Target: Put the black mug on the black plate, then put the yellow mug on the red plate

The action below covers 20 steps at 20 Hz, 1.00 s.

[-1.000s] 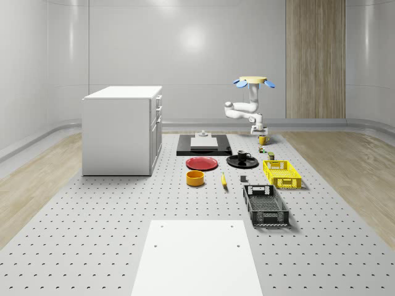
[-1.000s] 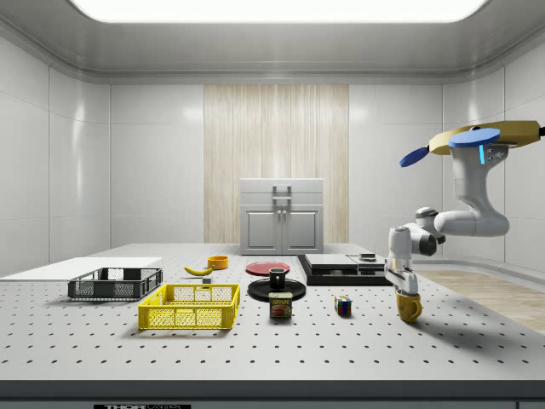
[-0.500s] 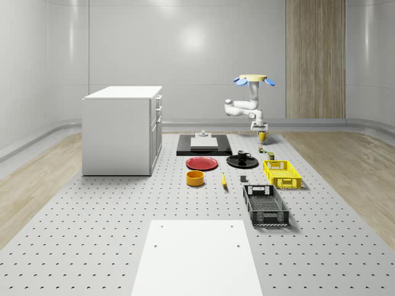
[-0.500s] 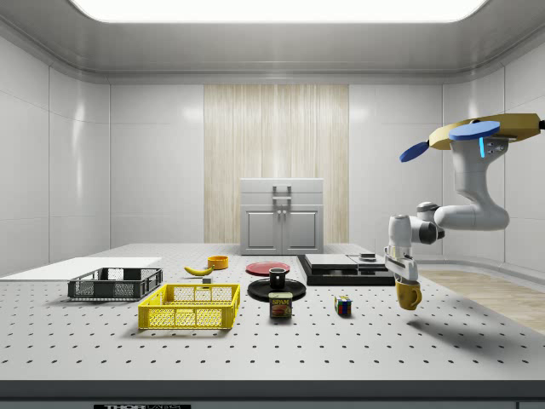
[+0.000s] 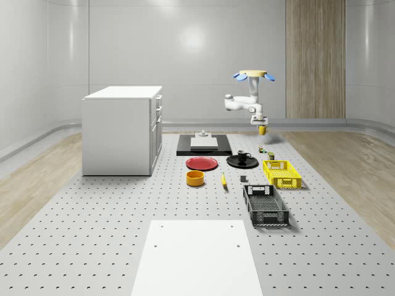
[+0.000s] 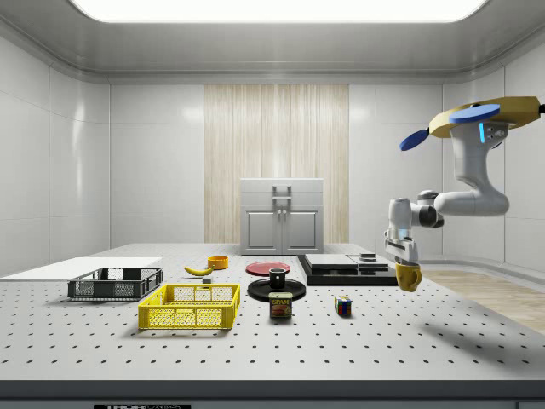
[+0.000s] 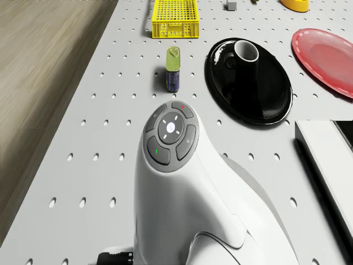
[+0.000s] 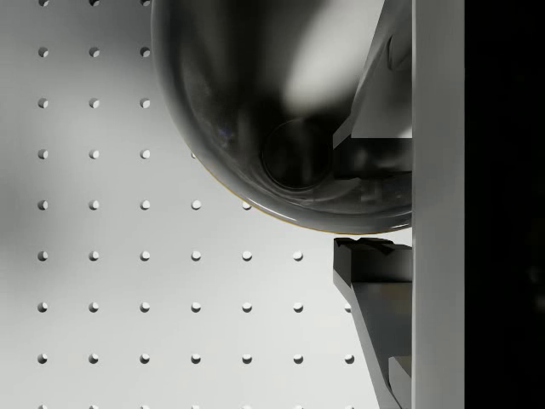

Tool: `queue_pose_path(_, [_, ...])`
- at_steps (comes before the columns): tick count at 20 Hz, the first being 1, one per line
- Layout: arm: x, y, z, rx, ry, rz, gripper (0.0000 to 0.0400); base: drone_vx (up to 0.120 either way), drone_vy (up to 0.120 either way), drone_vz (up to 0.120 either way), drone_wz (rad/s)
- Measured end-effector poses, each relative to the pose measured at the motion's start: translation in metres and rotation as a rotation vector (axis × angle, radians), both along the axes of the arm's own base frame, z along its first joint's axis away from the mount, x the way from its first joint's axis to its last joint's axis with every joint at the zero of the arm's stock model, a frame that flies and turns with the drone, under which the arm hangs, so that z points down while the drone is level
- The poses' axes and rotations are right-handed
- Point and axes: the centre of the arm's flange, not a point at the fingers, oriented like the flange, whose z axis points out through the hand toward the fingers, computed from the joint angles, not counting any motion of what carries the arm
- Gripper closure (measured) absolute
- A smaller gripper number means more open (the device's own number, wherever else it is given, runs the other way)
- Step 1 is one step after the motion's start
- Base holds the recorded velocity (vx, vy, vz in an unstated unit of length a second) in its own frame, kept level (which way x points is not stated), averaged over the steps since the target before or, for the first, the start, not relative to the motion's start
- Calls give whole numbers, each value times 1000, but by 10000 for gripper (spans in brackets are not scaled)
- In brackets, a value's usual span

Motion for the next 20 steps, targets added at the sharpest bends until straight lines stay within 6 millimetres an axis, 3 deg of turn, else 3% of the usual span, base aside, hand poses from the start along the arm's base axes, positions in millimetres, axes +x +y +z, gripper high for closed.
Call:
queue_pose_path(5, [0, 0, -1, 0, 0, 8, 301, 0, 0, 112, 40])
queue_pose_path(10, [-1, -8, -1, -9, 2, 146, 298, 0, 0, 0, 300])
queue_pose_path(15, [0, -2, -1, -6, 1, 195, 295, 0, 0, 0, 20])
queue_pose_path(20, [0, 0, -1, -3, 1, 249, 297, 0, 0, 0, 280])
